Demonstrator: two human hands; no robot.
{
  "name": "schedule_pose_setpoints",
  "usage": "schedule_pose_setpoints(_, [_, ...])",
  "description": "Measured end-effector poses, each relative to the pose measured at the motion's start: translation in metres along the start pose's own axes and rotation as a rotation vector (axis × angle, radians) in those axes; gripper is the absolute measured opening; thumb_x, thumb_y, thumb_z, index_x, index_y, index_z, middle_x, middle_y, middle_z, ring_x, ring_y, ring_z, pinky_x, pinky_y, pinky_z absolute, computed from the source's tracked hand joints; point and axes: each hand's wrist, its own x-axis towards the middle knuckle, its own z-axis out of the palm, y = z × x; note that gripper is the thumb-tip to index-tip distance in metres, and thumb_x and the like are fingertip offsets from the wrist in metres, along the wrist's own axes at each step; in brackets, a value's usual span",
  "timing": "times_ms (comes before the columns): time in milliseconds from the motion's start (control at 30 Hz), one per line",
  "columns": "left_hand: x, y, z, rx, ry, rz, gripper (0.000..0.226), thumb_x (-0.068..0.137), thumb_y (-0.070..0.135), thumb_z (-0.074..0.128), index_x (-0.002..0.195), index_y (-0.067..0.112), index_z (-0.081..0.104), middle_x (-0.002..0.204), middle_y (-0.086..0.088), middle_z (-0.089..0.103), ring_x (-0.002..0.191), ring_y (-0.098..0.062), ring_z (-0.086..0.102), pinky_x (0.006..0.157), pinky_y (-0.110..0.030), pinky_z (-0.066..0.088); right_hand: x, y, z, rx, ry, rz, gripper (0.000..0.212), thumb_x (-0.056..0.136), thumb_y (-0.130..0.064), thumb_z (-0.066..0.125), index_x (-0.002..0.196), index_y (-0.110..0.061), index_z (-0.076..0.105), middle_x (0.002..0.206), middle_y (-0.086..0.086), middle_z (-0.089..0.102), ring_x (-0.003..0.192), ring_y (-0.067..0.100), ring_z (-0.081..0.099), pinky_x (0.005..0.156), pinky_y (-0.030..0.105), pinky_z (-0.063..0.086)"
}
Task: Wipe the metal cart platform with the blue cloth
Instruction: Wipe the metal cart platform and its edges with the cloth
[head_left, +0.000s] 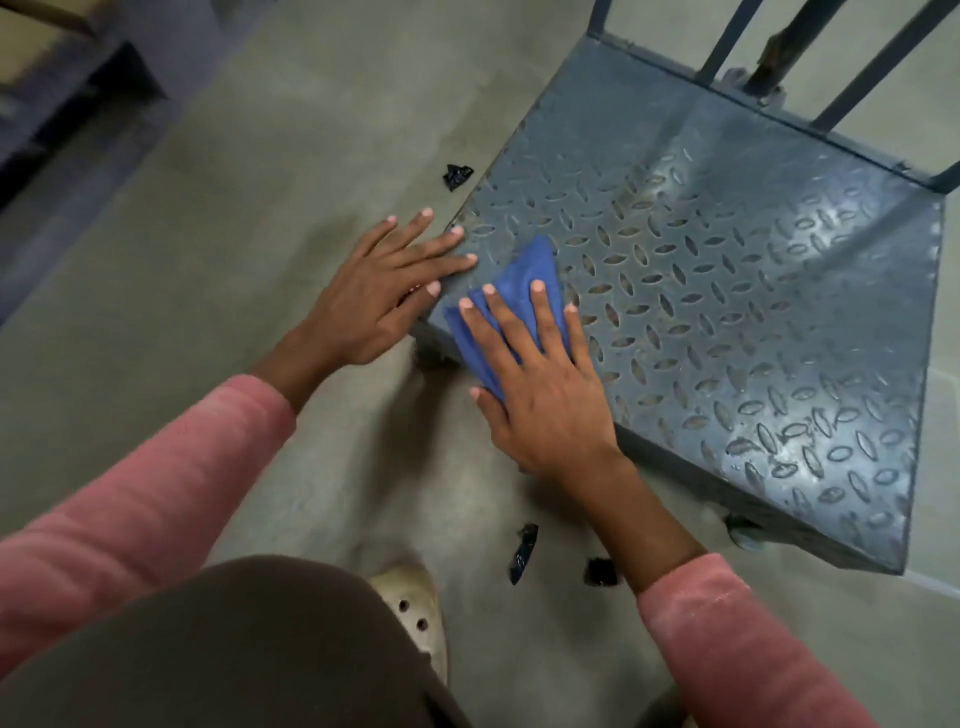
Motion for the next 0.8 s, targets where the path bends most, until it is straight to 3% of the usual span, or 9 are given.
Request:
schedule_pose_setpoints(133, [0.048,-0.034,-0.022,0.213,-0.255,0.154,0.052,0.11,0.047,0.018,0.162,0.044,0.026,0.173,0.008,0.016,0.162,-0.022,0.007,0.126,-0.054,0.014,-0.007,0.012,-0.005,-0.017,-0.032,-0.088,0.08,0.097,-0.048,0.047,0.16,-0.034,0.0,0.169,-0.008,0.004,0.155,0.032,-0.004,0.123,0.056,0.011])
schedule_pose_setpoints(233, [0.077,-0.044,-0.033,0.311,-0.35,0.26,0.053,0.11,0.05,0.012,0.163,0.048,0.014,0.174,0.01,0.007,0.161,-0.023,0.007,0.127,-0.054,0.014,0.004,0.008,-0.006,-0.025,-0.047,-0.161,0.076,0.097,-0.044,0.045,0.16,-0.036,0.002,0.169,-0.008,0.003,0.155,0.033,-0.006,0.122,0.057,0.011])
schedule_pose_setpoints(400, [0.106,-0.046,-0.036,0.39,-0.376,0.376,0.052,0.111,0.049,0.008,0.163,0.05,0.006,0.174,0.012,0.003,0.161,-0.027,0.012,0.126,-0.054,0.017,0.04,-0.013,0.001,-0.077,-0.049,-0.302,0.077,0.095,-0.035,0.052,0.16,-0.036,0.01,0.169,-0.007,0.001,0.155,0.033,-0.006,0.123,0.057,0.007])
schedule_pose_setpoints(633, [0.114,-0.042,-0.035,0.428,-0.358,0.35,0.054,0.108,0.052,-0.002,0.162,0.051,0.0,0.174,0.012,0.002,0.161,-0.026,0.007,0.128,-0.052,0.013,0.065,-0.028,-0.002,-0.102,-0.082,-0.328,0.09,0.086,-0.024,0.057,0.16,-0.034,0.006,0.168,-0.008,0.005,0.155,0.033,-0.006,0.124,0.055,0.005])
schedule_pose_setpoints(800, [0.096,-0.039,-0.03,0.405,-0.311,0.259,0.053,0.11,0.048,0.002,0.163,0.048,0.0,0.174,0.01,0.001,0.161,-0.024,0.006,0.128,-0.051,0.008,0.037,0.002,-0.003,-0.052,-0.088,-0.451,0.084,0.082,-0.017,0.061,0.158,-0.03,0.026,0.166,-0.014,0.015,0.156,0.027,0.0,0.125,0.05,0.009])
